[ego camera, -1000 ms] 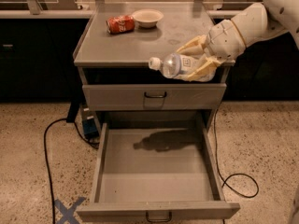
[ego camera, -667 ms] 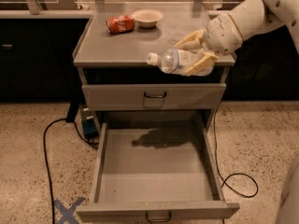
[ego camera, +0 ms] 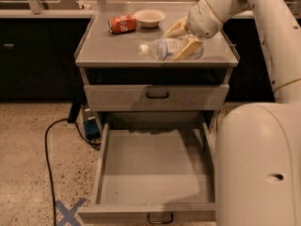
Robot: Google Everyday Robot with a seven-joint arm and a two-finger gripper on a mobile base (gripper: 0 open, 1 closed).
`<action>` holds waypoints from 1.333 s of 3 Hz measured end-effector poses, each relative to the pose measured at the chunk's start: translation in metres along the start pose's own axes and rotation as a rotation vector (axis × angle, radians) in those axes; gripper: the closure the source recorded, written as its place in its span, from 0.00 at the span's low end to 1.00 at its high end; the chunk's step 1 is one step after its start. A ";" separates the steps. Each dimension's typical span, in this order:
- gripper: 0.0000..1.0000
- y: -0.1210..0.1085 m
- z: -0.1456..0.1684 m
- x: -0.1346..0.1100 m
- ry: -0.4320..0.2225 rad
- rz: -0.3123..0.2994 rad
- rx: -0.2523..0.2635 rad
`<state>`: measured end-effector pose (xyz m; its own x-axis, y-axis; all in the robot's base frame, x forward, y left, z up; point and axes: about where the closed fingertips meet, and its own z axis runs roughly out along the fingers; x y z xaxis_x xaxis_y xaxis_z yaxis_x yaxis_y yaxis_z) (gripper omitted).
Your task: Pick blue plastic bottle from middle drawer and place on counter
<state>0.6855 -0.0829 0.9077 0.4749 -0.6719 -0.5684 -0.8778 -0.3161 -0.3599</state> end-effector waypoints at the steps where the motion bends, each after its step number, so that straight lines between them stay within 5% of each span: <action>1: 1.00 -0.032 -0.010 0.007 0.040 -0.025 0.086; 2: 1.00 -0.058 -0.030 0.028 0.099 -0.042 0.216; 4: 1.00 -0.071 -0.024 0.084 0.104 0.047 0.327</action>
Offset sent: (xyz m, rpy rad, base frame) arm 0.1185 -0.0689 0.0592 0.0098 -0.3481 -0.2314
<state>0.7865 -0.1327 0.9034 0.4105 -0.7508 -0.5175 -0.8243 -0.0628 -0.5627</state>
